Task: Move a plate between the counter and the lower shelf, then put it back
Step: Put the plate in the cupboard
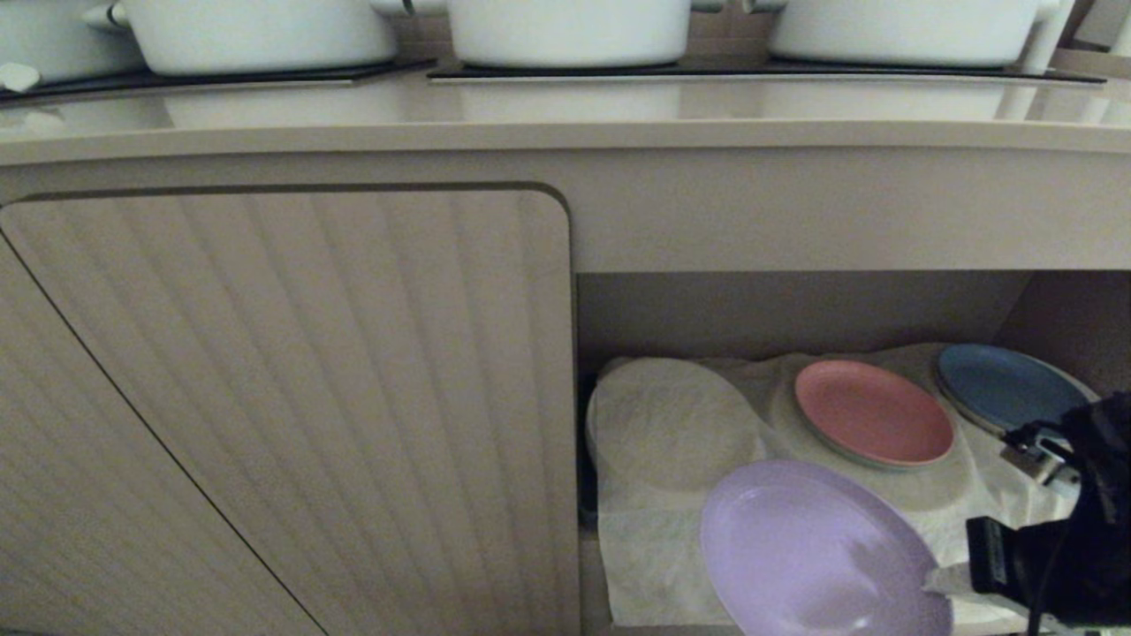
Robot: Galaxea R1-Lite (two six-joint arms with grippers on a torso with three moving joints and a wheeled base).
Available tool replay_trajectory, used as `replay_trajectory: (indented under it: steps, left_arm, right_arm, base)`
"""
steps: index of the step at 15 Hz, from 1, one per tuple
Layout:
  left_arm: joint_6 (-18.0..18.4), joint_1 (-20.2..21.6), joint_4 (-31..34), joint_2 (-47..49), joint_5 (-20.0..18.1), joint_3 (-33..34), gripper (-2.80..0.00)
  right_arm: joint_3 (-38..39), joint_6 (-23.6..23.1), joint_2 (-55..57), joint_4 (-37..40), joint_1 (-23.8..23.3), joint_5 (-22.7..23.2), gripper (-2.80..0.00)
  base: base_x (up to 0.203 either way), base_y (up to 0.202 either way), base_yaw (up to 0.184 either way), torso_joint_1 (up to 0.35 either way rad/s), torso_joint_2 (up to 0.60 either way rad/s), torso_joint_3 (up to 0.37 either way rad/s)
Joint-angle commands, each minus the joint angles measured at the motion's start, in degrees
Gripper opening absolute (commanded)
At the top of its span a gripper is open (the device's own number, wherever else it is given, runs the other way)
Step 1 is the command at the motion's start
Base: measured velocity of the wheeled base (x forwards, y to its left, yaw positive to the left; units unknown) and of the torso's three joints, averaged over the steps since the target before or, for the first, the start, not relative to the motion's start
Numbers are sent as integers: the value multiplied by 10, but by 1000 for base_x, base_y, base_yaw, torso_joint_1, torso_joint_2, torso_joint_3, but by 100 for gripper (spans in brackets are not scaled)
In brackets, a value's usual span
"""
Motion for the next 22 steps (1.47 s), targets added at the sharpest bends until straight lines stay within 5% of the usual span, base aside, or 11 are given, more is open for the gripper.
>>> replay_trajectory:
  steps: [1, 8, 22]
  left_arm:
    - [0, 0, 0, 1, 0, 0, -280]
    - [0, 0, 0, 1, 0, 0, -280]
    - [0, 0, 0, 1, 0, 0, -280]
  right_arm:
    - [-23, 10, 71, -20, 20, 1, -280]
    - [-32, 95, 140, -142, 80, -13, -280]
    - [-98, 252, 222, -150, 122, -174, -280]
  base:
    - [0, 0, 0, 0, 0, 0]
    - [0, 0, 0, 0, 0, 0]
    - [0, 0, 0, 0, 0, 0]
